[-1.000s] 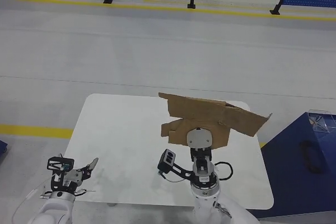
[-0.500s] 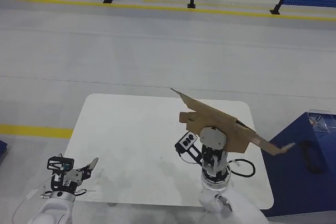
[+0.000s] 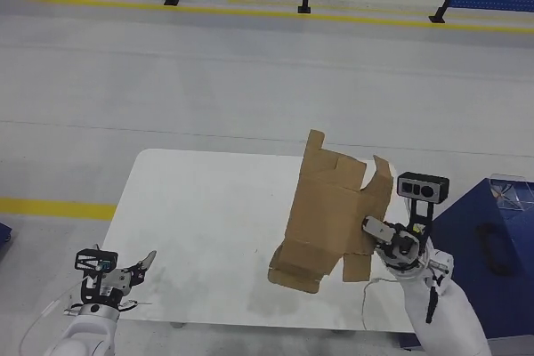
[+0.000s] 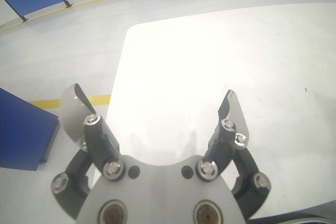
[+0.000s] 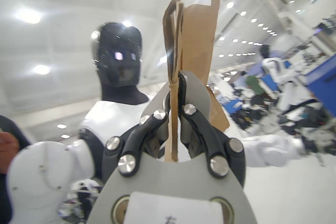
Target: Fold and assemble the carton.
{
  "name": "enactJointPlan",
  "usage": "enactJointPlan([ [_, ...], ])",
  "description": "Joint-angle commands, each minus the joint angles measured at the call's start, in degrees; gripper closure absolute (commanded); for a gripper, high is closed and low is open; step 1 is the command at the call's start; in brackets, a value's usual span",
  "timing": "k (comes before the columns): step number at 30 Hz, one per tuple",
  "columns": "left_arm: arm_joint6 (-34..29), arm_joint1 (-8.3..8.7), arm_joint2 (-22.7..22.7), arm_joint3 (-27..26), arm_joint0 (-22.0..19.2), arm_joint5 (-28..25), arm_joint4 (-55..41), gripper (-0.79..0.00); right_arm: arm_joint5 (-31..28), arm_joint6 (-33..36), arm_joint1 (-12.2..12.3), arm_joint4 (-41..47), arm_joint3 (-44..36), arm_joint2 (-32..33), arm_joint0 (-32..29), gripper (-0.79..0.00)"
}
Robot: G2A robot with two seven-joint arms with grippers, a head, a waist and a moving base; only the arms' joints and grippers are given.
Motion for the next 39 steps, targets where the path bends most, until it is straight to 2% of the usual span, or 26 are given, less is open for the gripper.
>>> enactJointPlan([
  [1,0.00,0.00,0.00,0.00,0.00,0.00,0.00,-0.785,-3.21,-3.24,0.20,-12.58,-2.23,2.64,-0.78,0.000],
  [4,0.00,0.00,0.00,0.00,0.00,0.00,0.00,-0.785,-7.61,-7.64,0.25,-24.83,-4.72,4.51,-1.92,0.000],
  [6,0.00,0.00,0.00,0.00,0.00,0.00,0.00,-0.785,-9.31,-9.69,0.14,-28.99,-5.64,4.37,-2.67,0.000],
  [18,0.00,0.00,0.00,0.00,0.00,0.00,0.00,-0.785,-9.56,-9.59,0.21,-30.92,-6.14,5.09,-2.39,0.000],
  [19,0.00,0.00,0.00,0.00,0.00,0.00,0.00,-0.785,-10.13,-10.16,0.42,-36.91,-7.94,7.12,-1.70,0.000],
  [20,0.00,0.00,0.00,0.00,0.00,0.00,0.00,-0.785,-11.85,-11.88,0.78,-48.52,-11.90,10.21,-0.96,0.000],
  [23,0.00,0.00,0.00,0.00,0.00,0.00,0.00,-0.785,-17.48,-17.92,0.72,-63.95,-16.87,15.23,-2.50,0.000],
  [26,0.00,0.00,0.00,0.00,0.00,0.00,0.00,-0.785,-18.12,-22.00,0.32,-79.94,-24.27,20.15,-3.63,0.000],
  [31,0.00,0.00,0.00,0.00,0.00,0.00,0.00,-0.785,-18.12,-33.93,-0.35,-101.41,-31.48,22.26,-5.63,0.000],
  [34,0.00,0.00,0.00,0.00,0.00,0.00,0.00,-0.785,-18.12,-45.63,-0.10,-118.49,-31.48,20.97,-3.78,0.000],
  [35,0.00,0.00,0.00,0.00,0.00,0.00,0.00,-0.785,-18.12,-52.09,0.19,-127.24,-31.48,20.17,-2.76,0.000],
  [37,0.00,0.00,0.00,0.00,0.00,0.00,0.00,-0.785,-18.12,-61.23,0.62,-138.35,-31.48,18.78,-1.84,0.000],
  [39,0.00,0.00,0.00,0.00,0.00,0.00,0.00,-0.785,-15.19,-72.79,1.20,-152.49,-31.48,17.12,-1.44,0.000],
])
